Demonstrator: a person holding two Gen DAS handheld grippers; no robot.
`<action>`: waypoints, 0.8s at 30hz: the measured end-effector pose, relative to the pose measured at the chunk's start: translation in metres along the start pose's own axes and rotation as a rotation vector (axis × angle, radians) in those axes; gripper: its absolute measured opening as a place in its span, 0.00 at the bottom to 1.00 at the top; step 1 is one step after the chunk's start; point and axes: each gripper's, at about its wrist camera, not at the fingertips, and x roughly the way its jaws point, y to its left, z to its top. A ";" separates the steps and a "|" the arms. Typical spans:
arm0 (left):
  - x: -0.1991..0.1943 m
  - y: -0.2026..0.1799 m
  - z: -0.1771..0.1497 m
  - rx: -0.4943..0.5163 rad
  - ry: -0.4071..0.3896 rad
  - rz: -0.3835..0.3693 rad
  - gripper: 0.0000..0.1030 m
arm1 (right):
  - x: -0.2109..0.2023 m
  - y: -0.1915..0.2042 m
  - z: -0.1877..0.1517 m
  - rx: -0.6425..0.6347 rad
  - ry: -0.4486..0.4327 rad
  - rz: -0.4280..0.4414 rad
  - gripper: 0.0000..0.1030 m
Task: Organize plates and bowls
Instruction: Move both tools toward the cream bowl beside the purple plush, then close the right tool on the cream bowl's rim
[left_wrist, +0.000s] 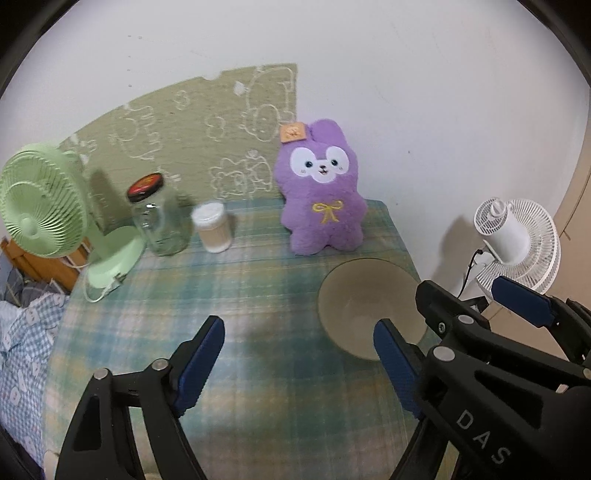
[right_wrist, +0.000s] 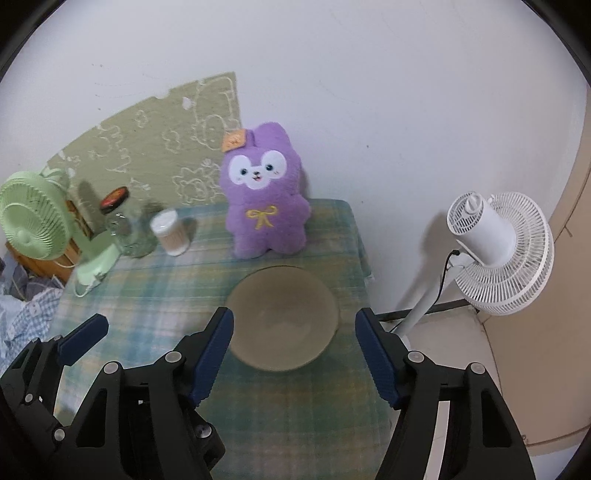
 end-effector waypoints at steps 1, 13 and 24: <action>0.006 -0.003 0.000 0.001 0.005 0.000 0.77 | 0.006 -0.003 0.000 0.001 0.002 -0.006 0.69; 0.079 -0.022 -0.003 0.028 0.079 -0.046 0.50 | 0.076 -0.029 -0.006 0.052 0.067 -0.027 0.58; 0.105 -0.024 -0.003 0.036 0.124 0.006 0.16 | 0.108 -0.036 -0.009 0.074 0.113 -0.034 0.32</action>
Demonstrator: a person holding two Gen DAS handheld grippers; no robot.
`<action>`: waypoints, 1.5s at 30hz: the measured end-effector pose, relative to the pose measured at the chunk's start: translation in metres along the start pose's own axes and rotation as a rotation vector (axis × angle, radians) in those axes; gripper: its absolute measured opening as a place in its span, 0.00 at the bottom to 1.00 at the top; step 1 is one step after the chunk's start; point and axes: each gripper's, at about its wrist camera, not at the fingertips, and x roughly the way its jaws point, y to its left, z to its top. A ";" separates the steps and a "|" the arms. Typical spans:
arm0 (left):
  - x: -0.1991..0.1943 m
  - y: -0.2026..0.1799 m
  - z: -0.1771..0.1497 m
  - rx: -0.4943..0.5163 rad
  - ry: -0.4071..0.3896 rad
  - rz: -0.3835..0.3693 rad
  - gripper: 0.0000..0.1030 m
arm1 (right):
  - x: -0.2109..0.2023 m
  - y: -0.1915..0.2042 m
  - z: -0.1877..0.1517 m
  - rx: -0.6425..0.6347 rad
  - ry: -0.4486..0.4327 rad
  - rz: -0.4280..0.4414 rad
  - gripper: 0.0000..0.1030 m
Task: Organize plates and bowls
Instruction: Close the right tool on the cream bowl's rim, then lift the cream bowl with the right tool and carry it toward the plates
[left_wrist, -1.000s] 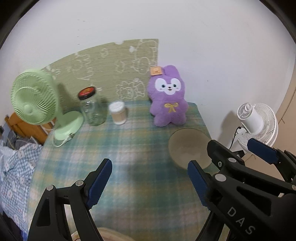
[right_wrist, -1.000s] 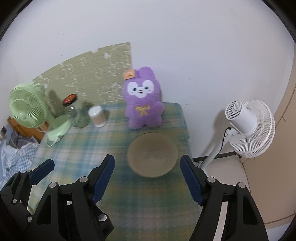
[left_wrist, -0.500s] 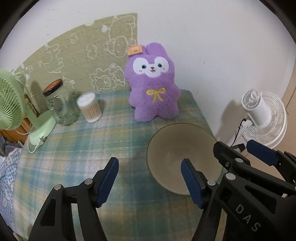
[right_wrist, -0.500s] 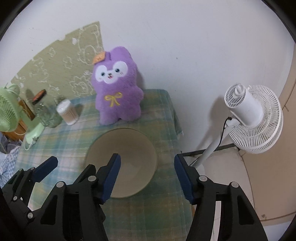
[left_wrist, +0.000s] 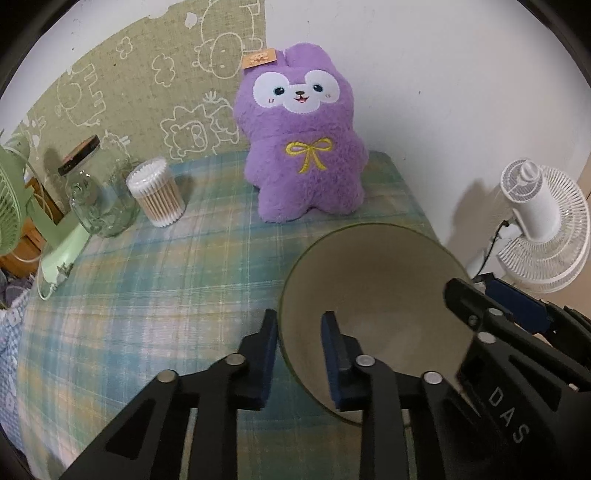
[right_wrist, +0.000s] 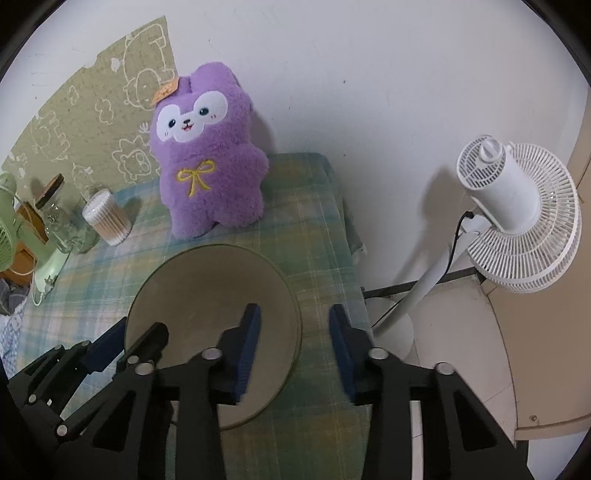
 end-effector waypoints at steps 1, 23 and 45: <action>0.002 0.000 0.000 0.010 0.002 0.012 0.13 | 0.002 0.001 0.000 -0.006 0.005 0.000 0.31; 0.006 0.003 0.003 0.022 0.023 0.015 0.10 | 0.011 0.003 0.002 0.028 0.035 0.003 0.13; -0.047 0.026 -0.032 0.001 0.044 -0.009 0.10 | -0.046 0.026 -0.033 0.025 0.046 -0.007 0.13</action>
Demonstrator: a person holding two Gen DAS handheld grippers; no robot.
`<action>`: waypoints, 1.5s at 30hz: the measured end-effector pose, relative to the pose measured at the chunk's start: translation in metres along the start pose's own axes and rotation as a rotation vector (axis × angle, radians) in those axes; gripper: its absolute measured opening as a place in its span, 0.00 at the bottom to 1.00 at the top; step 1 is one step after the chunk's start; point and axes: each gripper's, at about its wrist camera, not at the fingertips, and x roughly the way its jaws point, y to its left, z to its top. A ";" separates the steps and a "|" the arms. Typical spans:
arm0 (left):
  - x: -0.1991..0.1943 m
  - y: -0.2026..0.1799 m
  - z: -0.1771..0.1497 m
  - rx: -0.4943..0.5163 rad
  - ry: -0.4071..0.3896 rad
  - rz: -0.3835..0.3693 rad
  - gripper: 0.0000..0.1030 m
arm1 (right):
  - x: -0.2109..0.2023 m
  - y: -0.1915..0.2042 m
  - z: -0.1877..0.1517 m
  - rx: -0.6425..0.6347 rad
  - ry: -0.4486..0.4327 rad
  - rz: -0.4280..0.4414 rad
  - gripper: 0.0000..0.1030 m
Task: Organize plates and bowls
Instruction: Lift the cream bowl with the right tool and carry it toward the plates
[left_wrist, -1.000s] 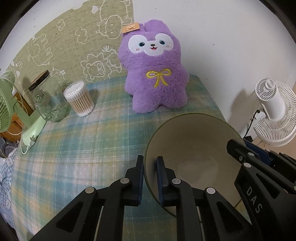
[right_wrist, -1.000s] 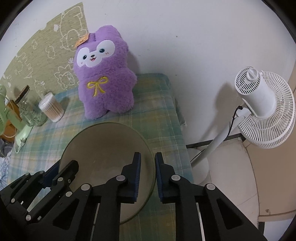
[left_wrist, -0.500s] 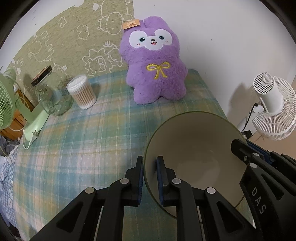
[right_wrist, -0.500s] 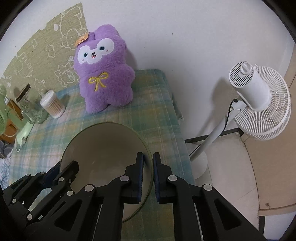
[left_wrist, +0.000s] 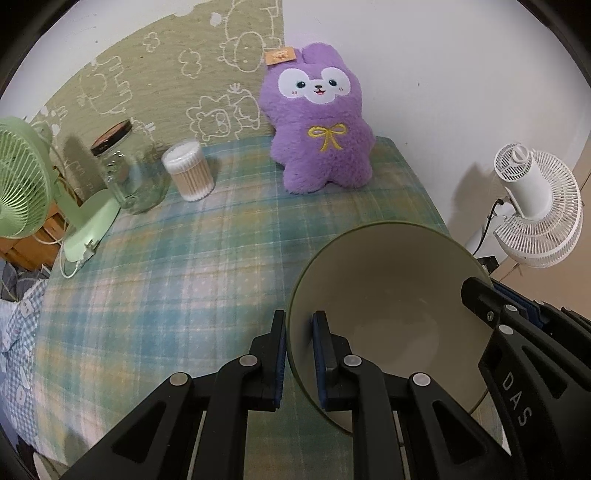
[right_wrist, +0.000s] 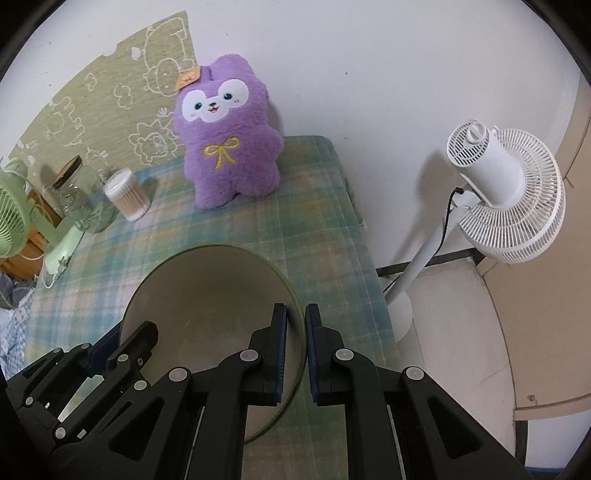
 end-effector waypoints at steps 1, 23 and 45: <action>-0.004 0.002 -0.002 -0.002 -0.002 -0.001 0.10 | -0.003 0.001 -0.001 0.000 -0.001 0.000 0.13; -0.090 0.056 -0.041 -0.033 -0.077 -0.019 0.10 | -0.094 0.052 -0.040 -0.013 -0.068 -0.009 0.13; -0.156 0.182 -0.107 -0.062 -0.105 -0.026 0.10 | -0.166 0.181 -0.106 -0.047 -0.101 -0.013 0.13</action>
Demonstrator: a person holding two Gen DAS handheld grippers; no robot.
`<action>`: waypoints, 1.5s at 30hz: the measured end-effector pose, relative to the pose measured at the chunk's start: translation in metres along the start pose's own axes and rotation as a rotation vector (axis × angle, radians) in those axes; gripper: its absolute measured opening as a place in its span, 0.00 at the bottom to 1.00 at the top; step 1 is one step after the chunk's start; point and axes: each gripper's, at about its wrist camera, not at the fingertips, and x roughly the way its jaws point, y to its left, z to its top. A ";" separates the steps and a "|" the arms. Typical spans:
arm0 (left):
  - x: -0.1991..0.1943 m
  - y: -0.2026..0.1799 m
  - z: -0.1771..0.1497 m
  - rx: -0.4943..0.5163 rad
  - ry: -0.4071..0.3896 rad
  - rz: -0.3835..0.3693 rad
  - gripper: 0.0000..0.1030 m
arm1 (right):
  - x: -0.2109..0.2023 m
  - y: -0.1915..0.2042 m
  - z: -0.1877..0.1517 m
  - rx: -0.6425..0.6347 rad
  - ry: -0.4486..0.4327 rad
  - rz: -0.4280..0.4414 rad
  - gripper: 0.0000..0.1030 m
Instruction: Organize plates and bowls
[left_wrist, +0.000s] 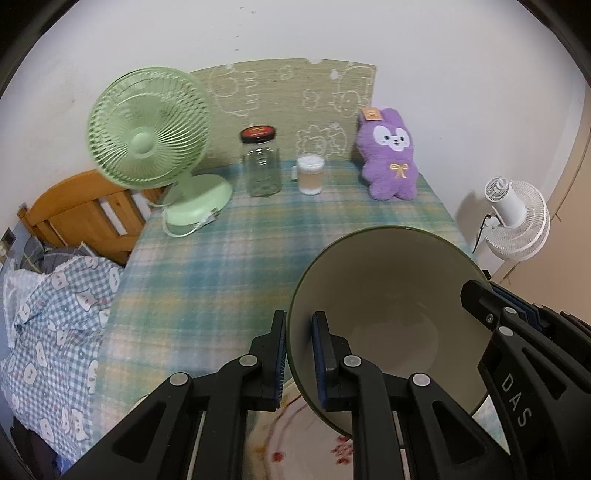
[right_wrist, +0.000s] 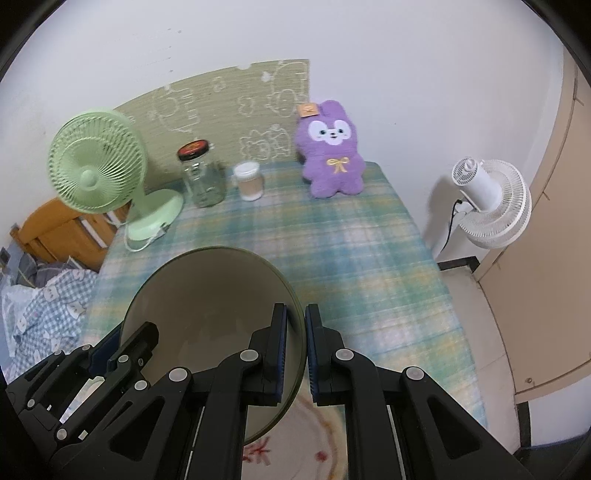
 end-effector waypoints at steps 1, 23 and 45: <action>-0.002 0.006 -0.003 -0.001 -0.001 0.001 0.10 | -0.002 0.006 -0.003 -0.002 -0.001 0.001 0.13; -0.017 0.124 -0.060 0.012 0.014 0.015 0.10 | -0.017 0.128 -0.070 -0.009 0.022 0.013 0.13; 0.006 0.167 -0.089 0.027 0.082 0.027 0.10 | 0.008 0.171 -0.105 -0.031 0.106 0.003 0.13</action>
